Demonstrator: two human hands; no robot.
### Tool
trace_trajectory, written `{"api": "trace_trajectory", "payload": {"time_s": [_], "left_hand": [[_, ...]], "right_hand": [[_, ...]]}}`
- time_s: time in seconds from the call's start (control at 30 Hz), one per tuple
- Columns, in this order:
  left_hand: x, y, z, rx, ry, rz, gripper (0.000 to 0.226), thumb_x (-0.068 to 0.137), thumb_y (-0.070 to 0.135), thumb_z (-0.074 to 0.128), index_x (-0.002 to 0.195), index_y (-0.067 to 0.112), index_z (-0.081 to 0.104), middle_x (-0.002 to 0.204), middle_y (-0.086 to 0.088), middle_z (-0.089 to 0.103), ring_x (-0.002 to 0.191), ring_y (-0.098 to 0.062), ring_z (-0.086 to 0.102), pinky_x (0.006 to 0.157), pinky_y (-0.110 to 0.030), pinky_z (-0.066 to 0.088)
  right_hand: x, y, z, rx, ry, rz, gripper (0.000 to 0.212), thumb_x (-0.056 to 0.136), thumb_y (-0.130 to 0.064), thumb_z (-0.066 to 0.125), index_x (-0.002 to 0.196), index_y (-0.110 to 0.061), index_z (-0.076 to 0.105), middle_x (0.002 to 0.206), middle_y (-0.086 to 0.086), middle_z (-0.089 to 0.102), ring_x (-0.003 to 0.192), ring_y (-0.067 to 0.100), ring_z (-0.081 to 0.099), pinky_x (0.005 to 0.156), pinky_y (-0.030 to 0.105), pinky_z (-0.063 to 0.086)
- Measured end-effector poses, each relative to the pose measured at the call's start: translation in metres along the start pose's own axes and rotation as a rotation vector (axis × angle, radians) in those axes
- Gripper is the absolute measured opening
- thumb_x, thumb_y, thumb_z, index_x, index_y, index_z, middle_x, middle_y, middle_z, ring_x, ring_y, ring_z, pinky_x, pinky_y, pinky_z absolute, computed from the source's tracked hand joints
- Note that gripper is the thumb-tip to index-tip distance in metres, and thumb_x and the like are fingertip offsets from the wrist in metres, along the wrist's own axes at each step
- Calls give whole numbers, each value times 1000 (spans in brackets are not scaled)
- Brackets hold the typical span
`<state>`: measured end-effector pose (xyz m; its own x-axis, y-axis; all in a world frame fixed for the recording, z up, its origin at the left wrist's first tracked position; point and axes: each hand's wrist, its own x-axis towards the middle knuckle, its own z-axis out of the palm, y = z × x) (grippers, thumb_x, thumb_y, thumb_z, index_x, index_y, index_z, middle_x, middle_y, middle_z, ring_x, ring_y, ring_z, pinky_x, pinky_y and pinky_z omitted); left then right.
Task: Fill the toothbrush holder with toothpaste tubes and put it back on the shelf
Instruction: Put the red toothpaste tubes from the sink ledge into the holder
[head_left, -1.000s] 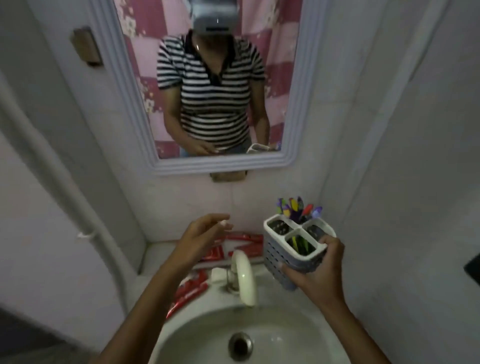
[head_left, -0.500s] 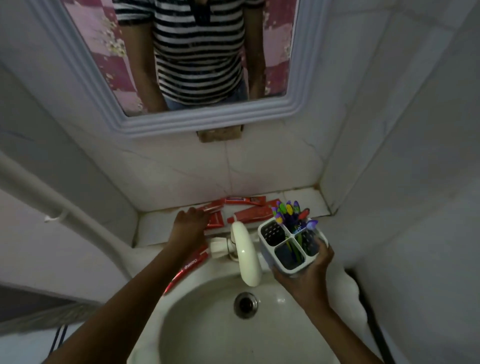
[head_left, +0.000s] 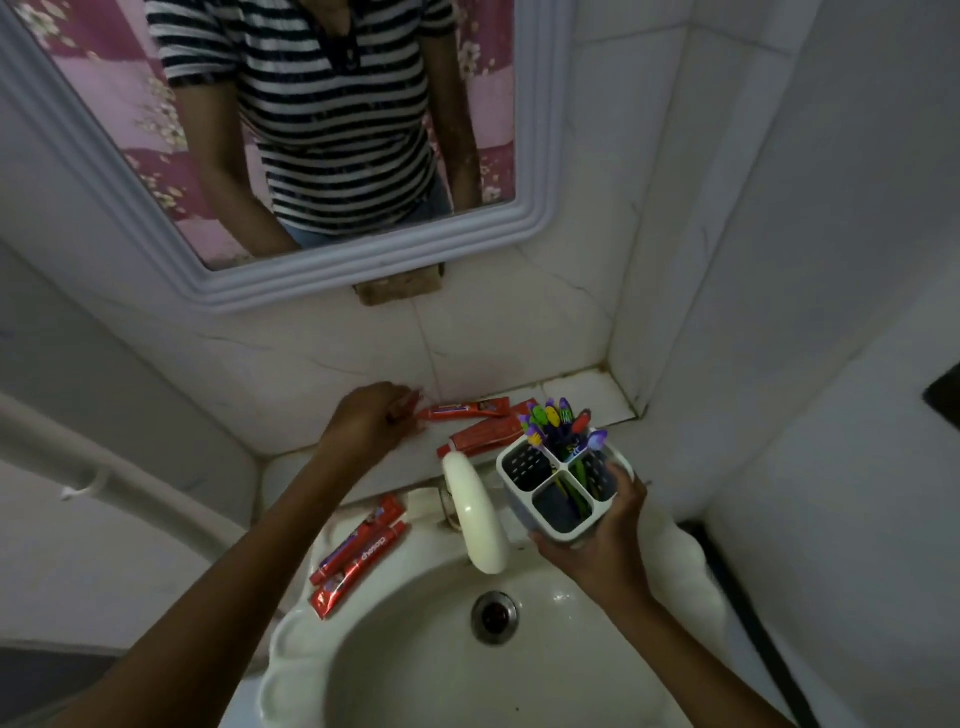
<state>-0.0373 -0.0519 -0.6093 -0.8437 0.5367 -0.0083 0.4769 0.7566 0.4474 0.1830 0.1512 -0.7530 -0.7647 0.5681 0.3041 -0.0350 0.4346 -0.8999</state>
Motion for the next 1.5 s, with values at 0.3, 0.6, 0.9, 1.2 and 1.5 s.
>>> {"api": "trace_trajectory", "payload": {"time_s": [0.3, 0.6, 0.9, 1.2, 1.5], "left_hand": [[-11, 94, -2, -765, -256, 65, 30, 74, 14, 82, 102, 9, 72, 101, -8, 76, 89, -19, 75, 75, -28, 60], [8, 90, 22, -243, -356, 301, 16, 76, 9, 79, 88, 18, 80, 76, 13, 68, 64, 8, 61, 70, -12, 48], [42, 30, 45, 59, -224, -10, 29, 84, 27, 70, 113, 23, 70, 115, 0, 70, 102, -17, 64, 86, -27, 48], [76, 24, 95, 410, -434, 168, 60, 72, 45, 76, 123, 19, 61, 122, -8, 65, 113, -28, 60, 94, -37, 50], [70, 64, -9, -450, -394, -140, 40, 65, 15, 82, 98, 4, 62, 97, -16, 66, 73, -22, 69, 63, -31, 60]], "right_hand": [[-2, 0, 4, 5, 29, -12, 133, 47, -21, 102, 150, -33, 19, 151, 13, 30, 138, 17, 48, 106, 29, 52], [0, -3, 3, 10, 51, -2, 135, 45, -14, 102, 150, -41, 21, 150, 3, 28, 137, 24, 51, 99, 41, 59], [-1, -3, 3, 36, 34, 9, 131, 49, -13, 100, 149, -43, 21, 151, -10, 24, 136, 18, 52, 98, 31, 59], [-2, -1, 3, 44, 5, 54, 126, 53, -21, 99, 153, -20, 22, 155, 3, 23, 139, 18, 51, 97, 38, 60], [-1, -4, 2, 25, 24, 64, 131, 53, -29, 99, 154, -20, 15, 151, 5, 30, 138, 21, 51, 100, 38, 59]]}}
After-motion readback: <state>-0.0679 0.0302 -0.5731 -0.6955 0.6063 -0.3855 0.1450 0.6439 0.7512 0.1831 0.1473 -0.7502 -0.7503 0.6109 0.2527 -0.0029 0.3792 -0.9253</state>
